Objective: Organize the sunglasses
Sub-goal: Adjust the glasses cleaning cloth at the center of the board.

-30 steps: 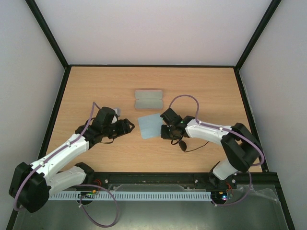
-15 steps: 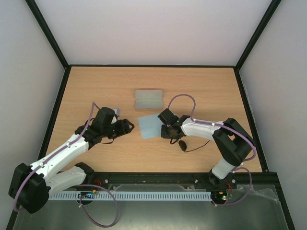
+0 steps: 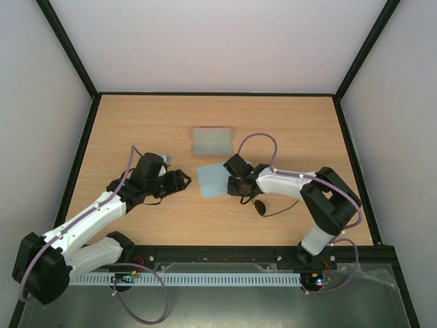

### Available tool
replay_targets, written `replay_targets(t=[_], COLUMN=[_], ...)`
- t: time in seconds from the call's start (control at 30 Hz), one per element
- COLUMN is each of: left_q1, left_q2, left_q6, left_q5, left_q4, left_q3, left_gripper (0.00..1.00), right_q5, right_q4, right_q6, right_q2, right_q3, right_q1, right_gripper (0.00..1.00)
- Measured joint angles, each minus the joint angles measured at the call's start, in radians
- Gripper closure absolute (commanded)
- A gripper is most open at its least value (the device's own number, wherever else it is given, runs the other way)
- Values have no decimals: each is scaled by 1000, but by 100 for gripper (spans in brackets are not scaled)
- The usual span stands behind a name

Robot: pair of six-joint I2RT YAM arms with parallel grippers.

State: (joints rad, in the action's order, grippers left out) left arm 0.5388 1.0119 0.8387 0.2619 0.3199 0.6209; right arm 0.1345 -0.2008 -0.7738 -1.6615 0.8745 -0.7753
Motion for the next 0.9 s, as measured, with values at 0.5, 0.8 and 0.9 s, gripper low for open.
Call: replay_targets(t=[0.5, 0.8, 0.9], left_q1=[0, 0, 0], left_q2=[-1, -5, -5], left_q6=[0, 0, 0], left_q5=[0, 0, 0], left_q4=[0, 0, 0], left_q3=[0, 0, 0], left_gripper=[30, 30, 30], right_q5=[13, 19, 20], right_q4=[34, 39, 42], right_q6=[-11, -17, -17], right_q2=[-15, -14, -11], right_q3=[3, 0, -4], right_q1=[3, 3, 3], right_gripper=[94, 99, 99])
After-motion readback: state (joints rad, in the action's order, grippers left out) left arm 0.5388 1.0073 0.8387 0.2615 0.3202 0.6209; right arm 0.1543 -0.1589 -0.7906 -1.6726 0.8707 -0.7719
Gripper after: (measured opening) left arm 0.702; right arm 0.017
